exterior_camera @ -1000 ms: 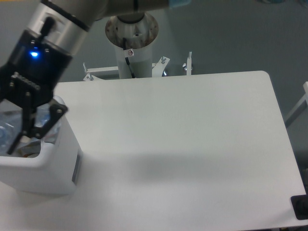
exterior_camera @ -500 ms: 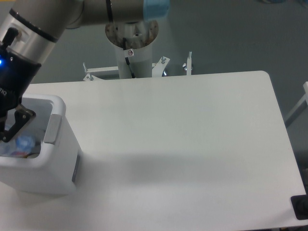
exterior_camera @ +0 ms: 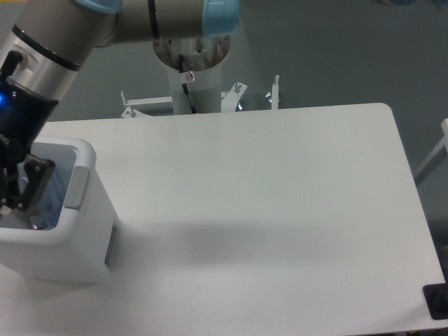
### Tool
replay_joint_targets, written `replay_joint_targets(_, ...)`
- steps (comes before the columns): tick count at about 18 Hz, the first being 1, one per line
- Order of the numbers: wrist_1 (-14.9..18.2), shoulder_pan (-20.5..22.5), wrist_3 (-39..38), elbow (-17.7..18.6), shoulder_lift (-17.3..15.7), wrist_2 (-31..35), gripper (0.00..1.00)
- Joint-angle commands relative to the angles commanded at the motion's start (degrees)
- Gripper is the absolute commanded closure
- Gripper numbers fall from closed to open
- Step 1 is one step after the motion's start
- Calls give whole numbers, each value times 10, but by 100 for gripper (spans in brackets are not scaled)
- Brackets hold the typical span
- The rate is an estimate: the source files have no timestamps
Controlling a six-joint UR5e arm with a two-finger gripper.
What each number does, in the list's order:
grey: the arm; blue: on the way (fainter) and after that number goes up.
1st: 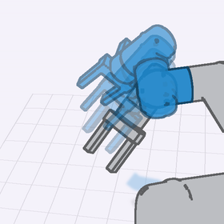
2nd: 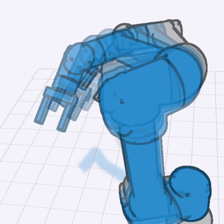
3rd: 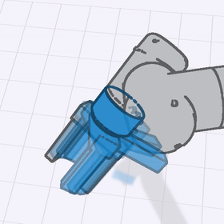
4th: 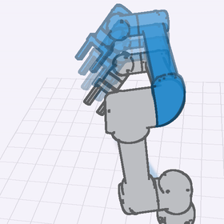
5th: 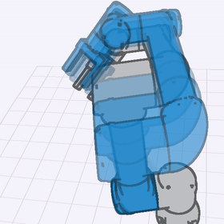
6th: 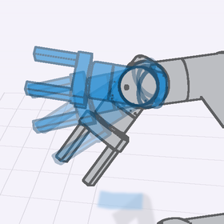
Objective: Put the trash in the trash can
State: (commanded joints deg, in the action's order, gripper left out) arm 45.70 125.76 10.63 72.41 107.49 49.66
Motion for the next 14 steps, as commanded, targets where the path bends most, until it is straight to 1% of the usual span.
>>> replay_joint_targets(3, 0, 76, 2, 27, -15, 0, 0)
replay_joint_targets(6, 1, 130, 29, 59, -20, 0, 0)
replay_joint_targets(10, 2, 201, 108, 105, -25, 0, 0)
replay_joint_targets(14, 2, 258, 212, 155, -24, 1, 0)
